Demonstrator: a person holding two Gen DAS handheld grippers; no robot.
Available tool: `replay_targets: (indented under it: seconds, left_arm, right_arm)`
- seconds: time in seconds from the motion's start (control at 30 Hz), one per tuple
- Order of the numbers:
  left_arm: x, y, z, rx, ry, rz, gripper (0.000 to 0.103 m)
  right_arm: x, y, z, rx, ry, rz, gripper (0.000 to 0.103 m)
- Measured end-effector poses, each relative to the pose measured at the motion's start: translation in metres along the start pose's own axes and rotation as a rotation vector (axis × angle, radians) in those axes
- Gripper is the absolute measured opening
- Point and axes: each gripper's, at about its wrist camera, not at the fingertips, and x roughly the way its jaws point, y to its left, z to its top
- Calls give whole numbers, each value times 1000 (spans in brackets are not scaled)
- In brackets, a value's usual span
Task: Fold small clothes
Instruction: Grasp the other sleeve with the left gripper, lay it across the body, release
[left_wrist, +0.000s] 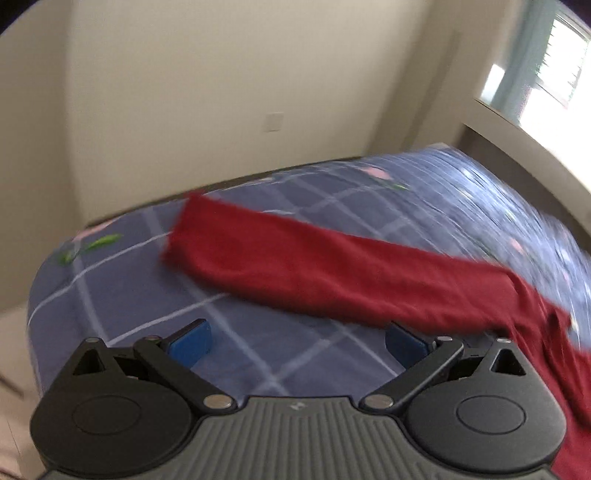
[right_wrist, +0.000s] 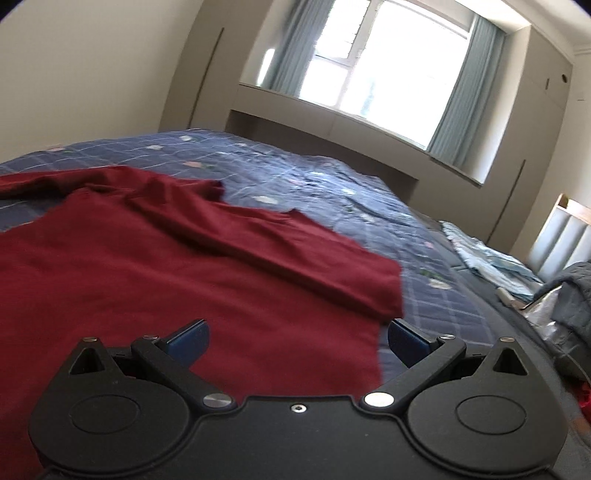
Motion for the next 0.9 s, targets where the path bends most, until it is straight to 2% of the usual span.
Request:
replay_targets:
  seconds: [0.13,0.2,0.27,0.3,0.37,0.43,0.47,0.5,0.63,0.73,0.83,0.9]
  left_arm:
    - [-1,20,5,-117,-67,54,102]
    - [2,29,8,-171,-80,80,94]
    - [4,36,12,-213,-92,106,78]
    - [5,37,15,-223,-99,116,73]
    - [8,41,18,-241,-104,129,42]
    - [12,50,24,-272,-101,134,27]
    - [14,54,27,-287,-103,133,15]
    - [14,56,29,-297,-109,127,12]
    - [10,54,36,-287,-148,56,5]
    - [-6,46,42,-204,-217,-37,5]
    - [-21,30,52,-86,-267,-208,5]
    - [-36,15,55,32,-310,-340,5]
  right_arm:
    - [-2,18,-2,0,41,23,102]
    - [-3,23,-3,-6,49,28,102]
    - [-4,27,-3,-12,52,29,102]
    - [-5,29,-2,-14,53,30,102]
    - [-5,31,-1,-16,55,31,102]
    - [-5,31,1,-20,57,34,102]
    - [-4,32,2,-23,58,35,102]
    - [-4,32,3,-27,58,36,102]
    - [-3,37,8,-52,44,45,102]
    - [-2,42,14,-62,21,94,102]
    - [-1,48,25,-52,-22,185,102]
    - [-2,56,35,-61,-62,251,99]
